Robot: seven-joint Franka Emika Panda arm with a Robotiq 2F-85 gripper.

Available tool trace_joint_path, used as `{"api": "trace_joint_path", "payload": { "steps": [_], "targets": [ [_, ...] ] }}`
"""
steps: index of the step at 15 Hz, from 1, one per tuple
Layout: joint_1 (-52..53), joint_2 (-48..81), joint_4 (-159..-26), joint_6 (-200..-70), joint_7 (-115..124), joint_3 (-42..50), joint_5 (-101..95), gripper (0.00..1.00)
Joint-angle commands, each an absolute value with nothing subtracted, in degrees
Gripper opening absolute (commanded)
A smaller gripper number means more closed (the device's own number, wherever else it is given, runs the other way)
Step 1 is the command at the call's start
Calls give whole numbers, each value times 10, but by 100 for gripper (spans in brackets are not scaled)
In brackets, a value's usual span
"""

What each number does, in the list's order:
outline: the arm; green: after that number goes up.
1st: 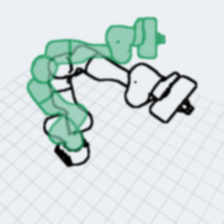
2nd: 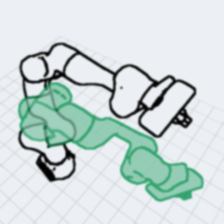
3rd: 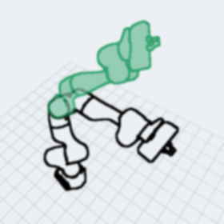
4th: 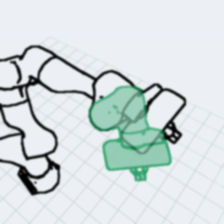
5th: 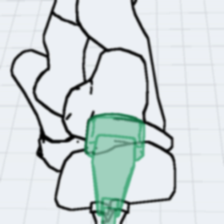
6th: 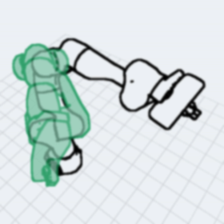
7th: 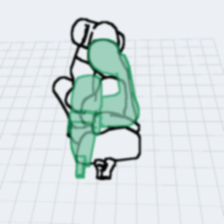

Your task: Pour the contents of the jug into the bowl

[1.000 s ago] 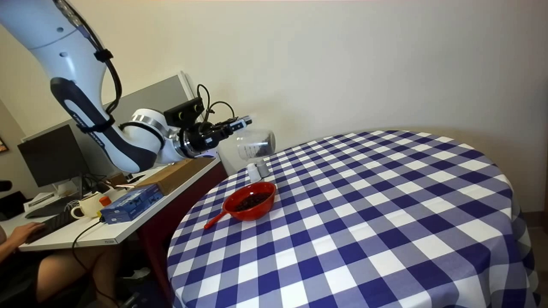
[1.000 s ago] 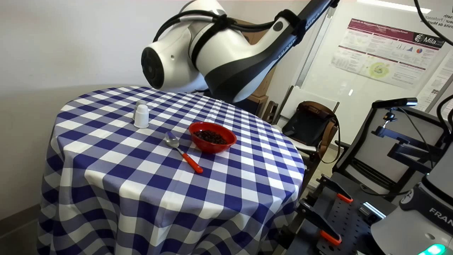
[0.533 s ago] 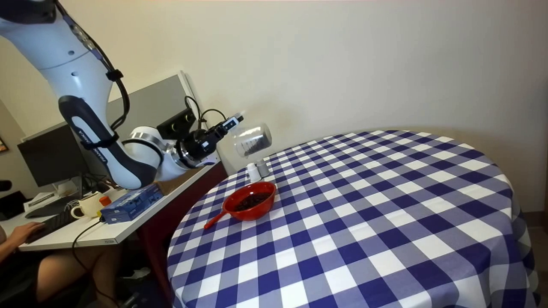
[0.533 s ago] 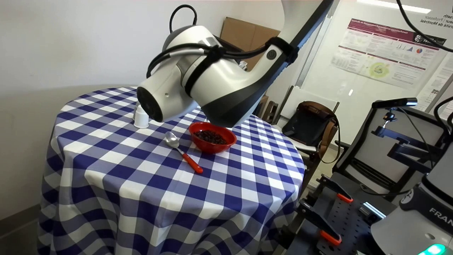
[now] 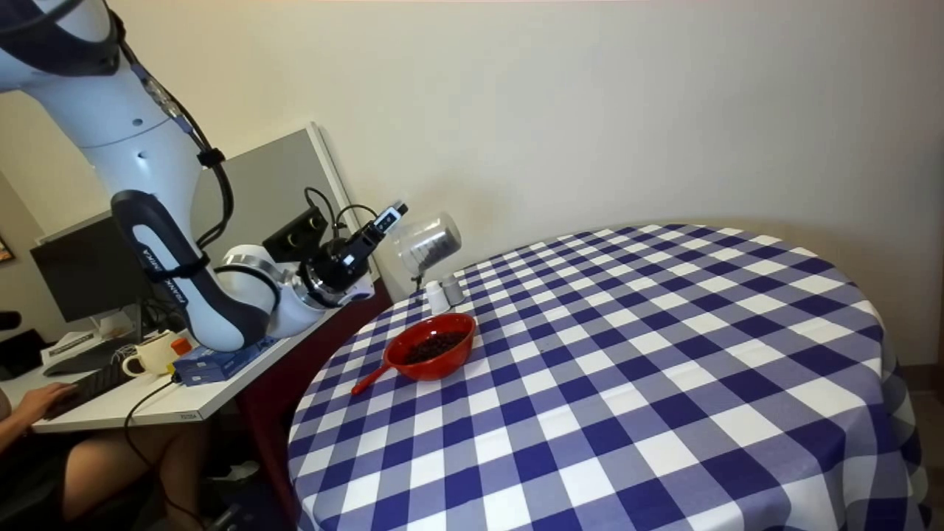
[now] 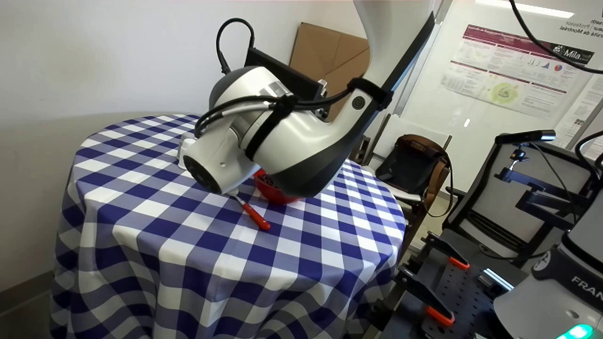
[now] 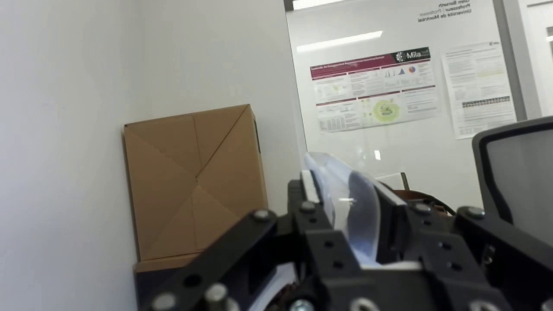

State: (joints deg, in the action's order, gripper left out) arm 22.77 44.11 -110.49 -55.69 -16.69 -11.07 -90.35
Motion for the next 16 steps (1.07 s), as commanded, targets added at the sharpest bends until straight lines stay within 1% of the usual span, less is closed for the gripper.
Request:
{"api": "trace_joint_path", "payload": {
  "steps": [1, 9, 10, 12, 16],
  "targets": [
    [232, 466, -1091, -513, -150, -111, -927, 12],
    [239, 493, -1090, -458, -120, -106, -952, 11],
    [275, 488, -1092, -481, -116, -63, -936, 11],
    [290, 492, -1092, -484, -113, -44, -933, 12],
    [292, 496, -1084, -481, -120, -38, -921, 11]
  ]
}}
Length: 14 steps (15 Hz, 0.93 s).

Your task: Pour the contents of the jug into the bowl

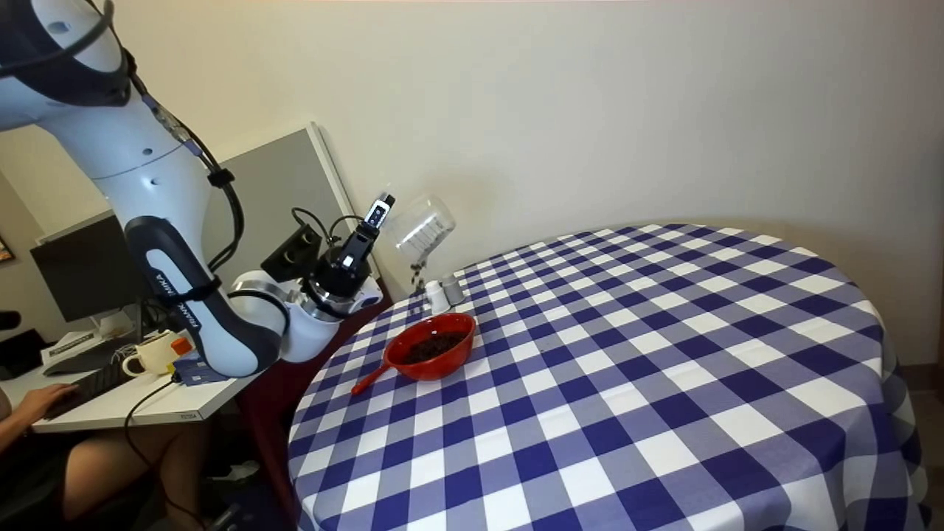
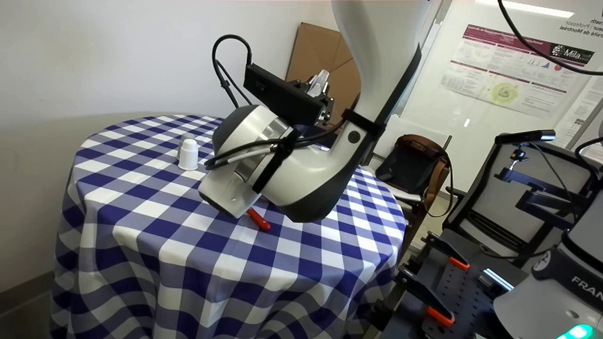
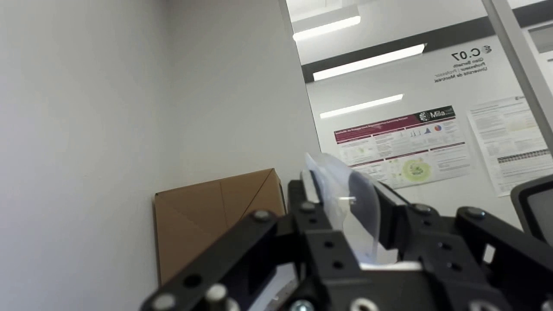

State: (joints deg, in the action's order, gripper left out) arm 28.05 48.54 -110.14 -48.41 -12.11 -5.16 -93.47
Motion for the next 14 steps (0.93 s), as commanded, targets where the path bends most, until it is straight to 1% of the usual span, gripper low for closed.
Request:
{"api": "trace_joint_path", "payload": {
  "steps": [1, 6, 11, 14],
  "targets": [
    [293, 497, -1083, -481, -120, -36, -919, 11],
    [290, 498, -1076, -481, -123, -34, -911, 11],
    [223, 482, -1043, -500, -169, -101, -851, 11],
    [187, 466, -1023, -521, -209, -126, -833, 11]
  ]
}}
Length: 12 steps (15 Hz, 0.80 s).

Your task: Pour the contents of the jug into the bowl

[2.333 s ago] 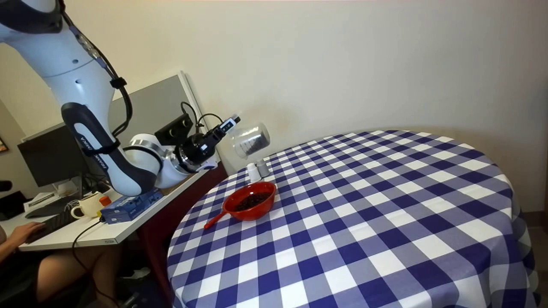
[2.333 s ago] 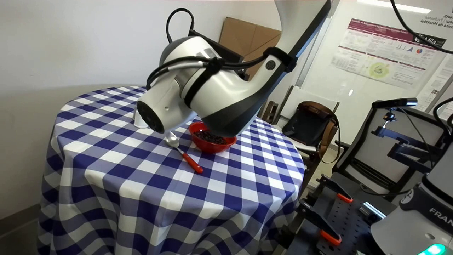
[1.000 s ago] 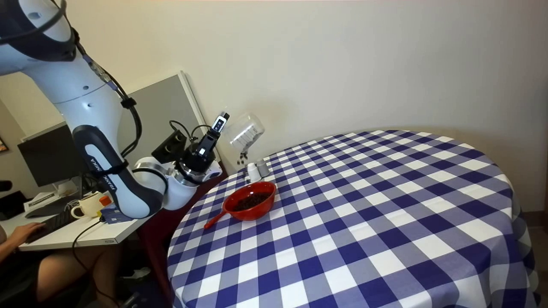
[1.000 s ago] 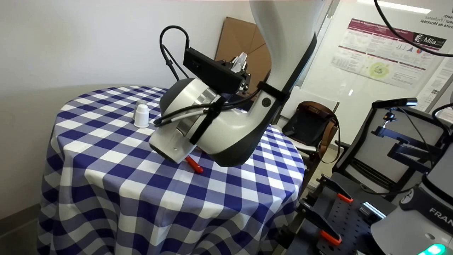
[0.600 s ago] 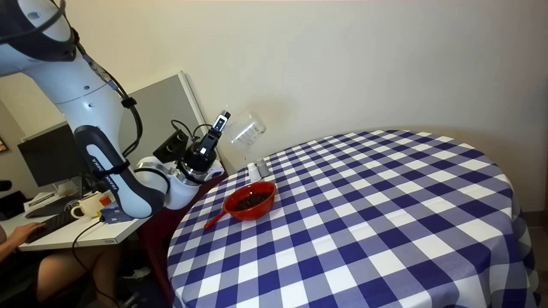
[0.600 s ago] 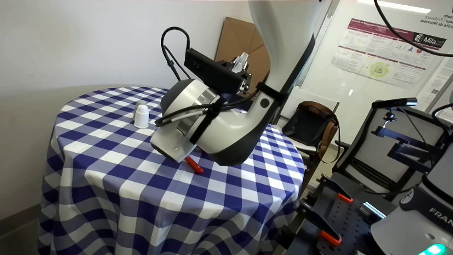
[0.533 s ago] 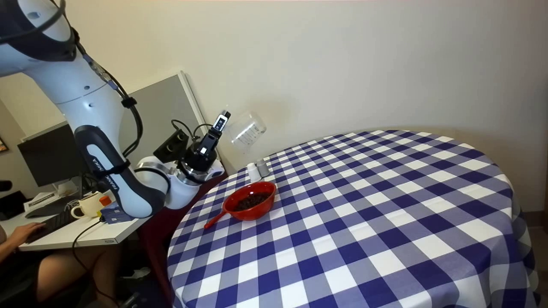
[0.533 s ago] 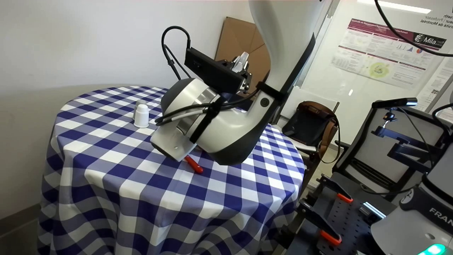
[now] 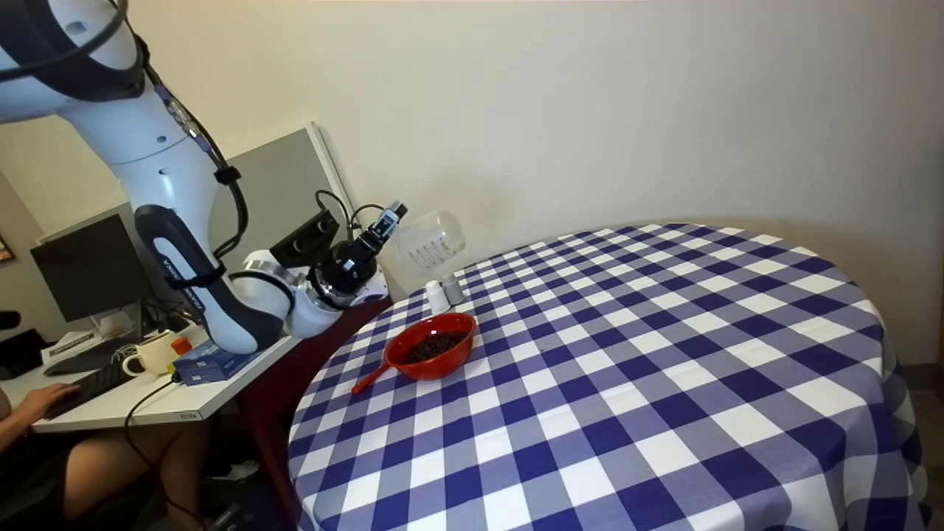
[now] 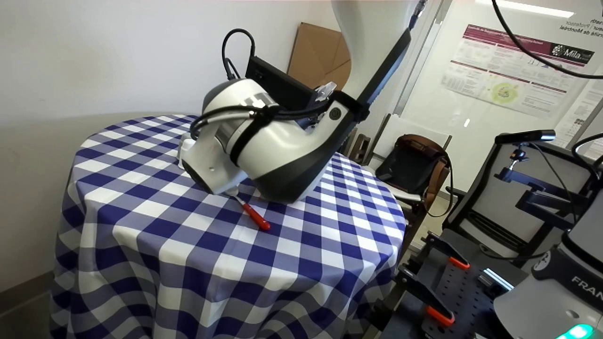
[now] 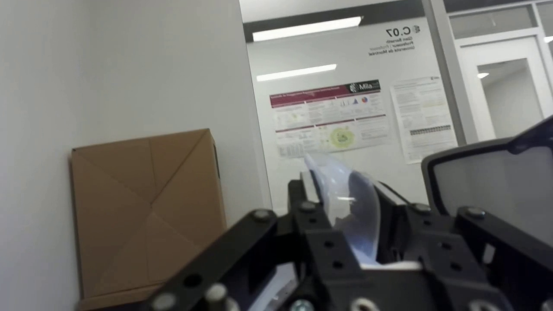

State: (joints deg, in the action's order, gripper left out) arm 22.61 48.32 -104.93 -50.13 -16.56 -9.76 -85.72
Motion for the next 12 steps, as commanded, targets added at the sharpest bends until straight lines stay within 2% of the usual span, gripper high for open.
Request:
{"api": "trace_joint_path", "payload": {
  "steps": [1, 7, 12],
  "targets": [
    [174, 458, -1014, -531, -222, -130, -827, 11],
    [101, 399, -976, -600, -311, -130, -774, 11],
    [38, 343, -984, -714, -376, -126, -715, 11]
  ]
}}
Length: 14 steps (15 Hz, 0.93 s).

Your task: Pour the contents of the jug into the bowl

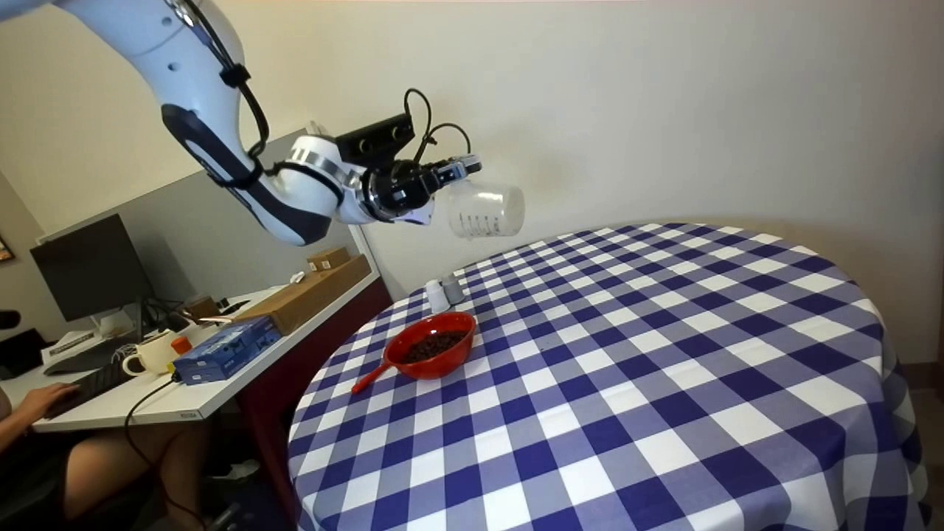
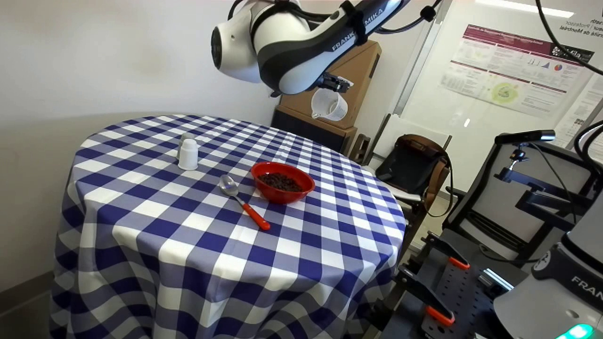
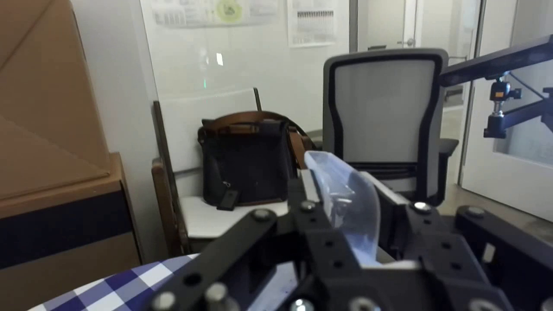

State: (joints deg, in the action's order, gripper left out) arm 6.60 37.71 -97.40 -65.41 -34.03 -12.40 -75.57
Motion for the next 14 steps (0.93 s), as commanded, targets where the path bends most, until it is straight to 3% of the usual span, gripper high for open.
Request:
{"api": "trace_joint_path", "payload": {
  "steps": [1, 14],
  "targets": [
    [28, 336, -986, -737, -385, -126, -698, 11],
    [-79, 280, -1058, -1078, -478, -92, -418, 11]
  ]
}}
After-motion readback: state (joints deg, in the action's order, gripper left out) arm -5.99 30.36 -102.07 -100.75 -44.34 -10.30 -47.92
